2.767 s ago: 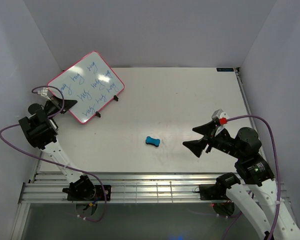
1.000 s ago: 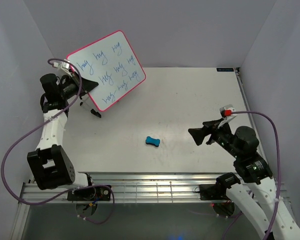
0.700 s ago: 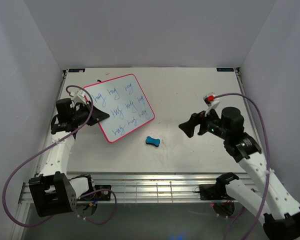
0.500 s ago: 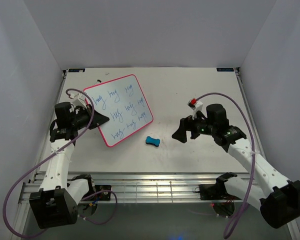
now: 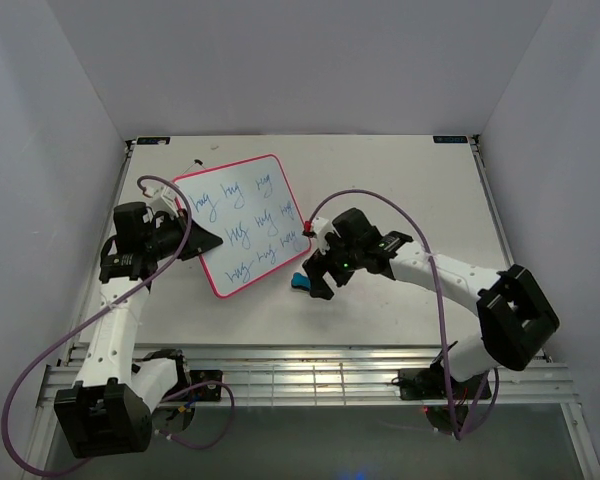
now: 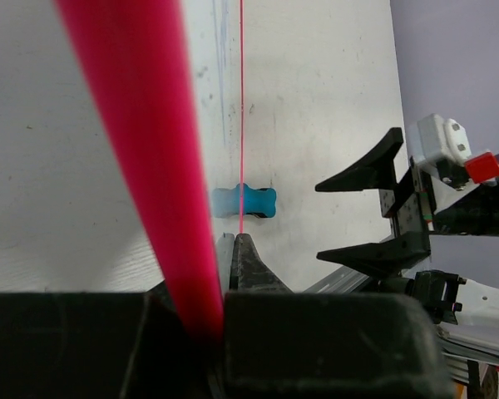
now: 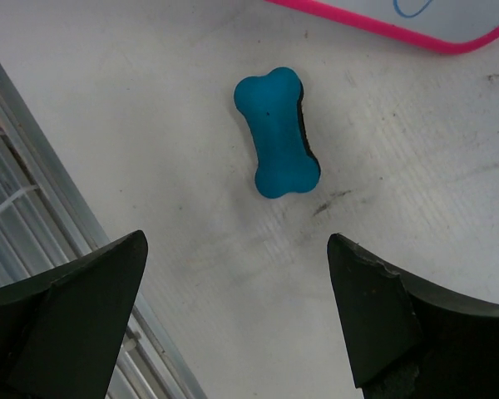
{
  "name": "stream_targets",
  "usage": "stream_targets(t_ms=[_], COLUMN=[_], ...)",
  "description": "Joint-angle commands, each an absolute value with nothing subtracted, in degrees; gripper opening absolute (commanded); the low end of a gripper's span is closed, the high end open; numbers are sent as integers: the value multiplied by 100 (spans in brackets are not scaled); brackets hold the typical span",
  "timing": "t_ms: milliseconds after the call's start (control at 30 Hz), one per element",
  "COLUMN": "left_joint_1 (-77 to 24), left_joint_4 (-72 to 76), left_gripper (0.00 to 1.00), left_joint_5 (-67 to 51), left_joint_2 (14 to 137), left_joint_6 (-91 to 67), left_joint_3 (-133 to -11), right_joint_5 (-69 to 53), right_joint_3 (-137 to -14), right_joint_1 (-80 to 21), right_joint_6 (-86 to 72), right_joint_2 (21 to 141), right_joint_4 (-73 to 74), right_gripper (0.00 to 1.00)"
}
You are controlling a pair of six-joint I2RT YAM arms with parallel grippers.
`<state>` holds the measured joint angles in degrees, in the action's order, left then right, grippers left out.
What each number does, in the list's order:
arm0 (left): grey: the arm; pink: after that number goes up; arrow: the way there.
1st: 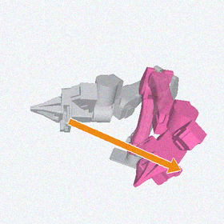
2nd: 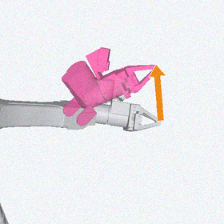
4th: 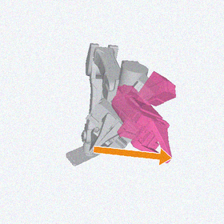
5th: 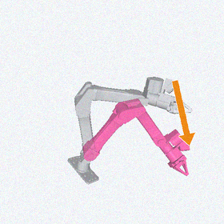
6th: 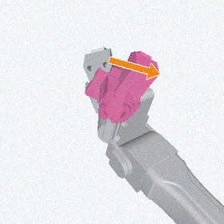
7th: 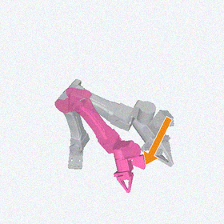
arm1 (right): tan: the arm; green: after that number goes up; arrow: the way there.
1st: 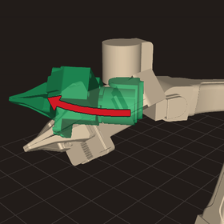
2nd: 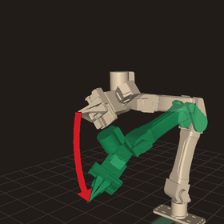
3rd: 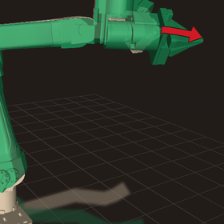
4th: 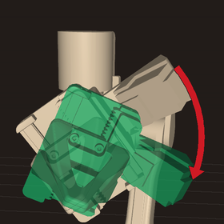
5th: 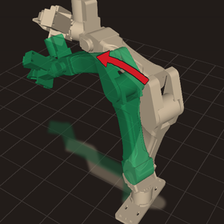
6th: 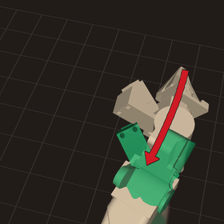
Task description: Erase the whiteboard
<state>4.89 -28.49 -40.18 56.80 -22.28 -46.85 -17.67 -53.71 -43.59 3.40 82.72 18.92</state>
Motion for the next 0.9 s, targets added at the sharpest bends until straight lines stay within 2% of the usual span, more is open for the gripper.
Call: stream_targets(t_ms=[0, 267, 533, 733, 867], left_joint_1=[448, 369, 273, 202, 176], left_joint_4=[-3357, -3489, -3472, -3445, -3437], left_gripper=[0, 0, 0, 0, 0], left_joint_5=[-3411, -2874, -2944, -2988, -2979], left_joint_2=[5458, 5352, 5449, 5440, 5432], left_joint_6=[-1784, -1784, -1732, -1731, -1723], left_joint_3=[-4851, -4834, -4843, -4843, -4834], right_joint_5=[-1485, -1424, -1134, -914, -879], right_joint_3=[-5739, -6328, -6574, -6645, -6680], right_joint_1=[-4394, -4596, -4869, -4887, -4887], right_joint_6=[861, 1353, 1538, 1600, 1608], right_joint_2=[8769, 9773, 10248, 10406, 10511], right_joint_4=[1530, 1511, 1433, 1459, 1485], right_gripper=[94, 78, 73, 65, 53])
